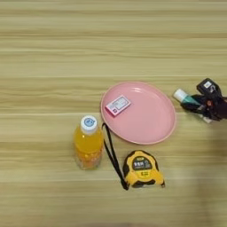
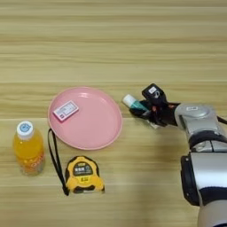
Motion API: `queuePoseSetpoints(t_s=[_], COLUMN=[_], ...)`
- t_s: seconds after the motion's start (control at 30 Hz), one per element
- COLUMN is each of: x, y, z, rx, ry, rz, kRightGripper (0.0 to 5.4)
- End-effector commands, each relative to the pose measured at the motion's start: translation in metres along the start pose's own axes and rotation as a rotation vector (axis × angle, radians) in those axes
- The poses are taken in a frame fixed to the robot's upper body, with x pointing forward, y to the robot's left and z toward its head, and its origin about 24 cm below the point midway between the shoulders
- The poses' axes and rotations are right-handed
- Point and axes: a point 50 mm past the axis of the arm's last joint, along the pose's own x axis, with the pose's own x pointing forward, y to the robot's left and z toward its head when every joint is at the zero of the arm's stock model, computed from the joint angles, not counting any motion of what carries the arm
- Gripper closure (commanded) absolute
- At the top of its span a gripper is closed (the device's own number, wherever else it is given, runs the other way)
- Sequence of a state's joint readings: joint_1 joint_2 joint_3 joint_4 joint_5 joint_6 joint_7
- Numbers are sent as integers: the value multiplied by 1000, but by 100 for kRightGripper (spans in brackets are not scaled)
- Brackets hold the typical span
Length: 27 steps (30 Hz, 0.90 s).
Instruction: Move the objects on the table
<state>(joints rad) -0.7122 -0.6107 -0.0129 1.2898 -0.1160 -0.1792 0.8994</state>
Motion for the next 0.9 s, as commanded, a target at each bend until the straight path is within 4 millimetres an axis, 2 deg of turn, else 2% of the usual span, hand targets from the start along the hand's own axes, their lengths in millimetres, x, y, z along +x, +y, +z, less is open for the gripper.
queuePoseSetpoints(t_s=[0.03, 0.27, 0.67, 0.9], x=[-6, -6, -6, -9], y=[-16, -15, -15, -20], z=[30, 28, 28, 37], rx=[-50, -47, -50, -55], ry=[-62, -52, -52, -94], rz=[-66, -66, -72, -85], kRightGripper=[325, 237, 118, 32])
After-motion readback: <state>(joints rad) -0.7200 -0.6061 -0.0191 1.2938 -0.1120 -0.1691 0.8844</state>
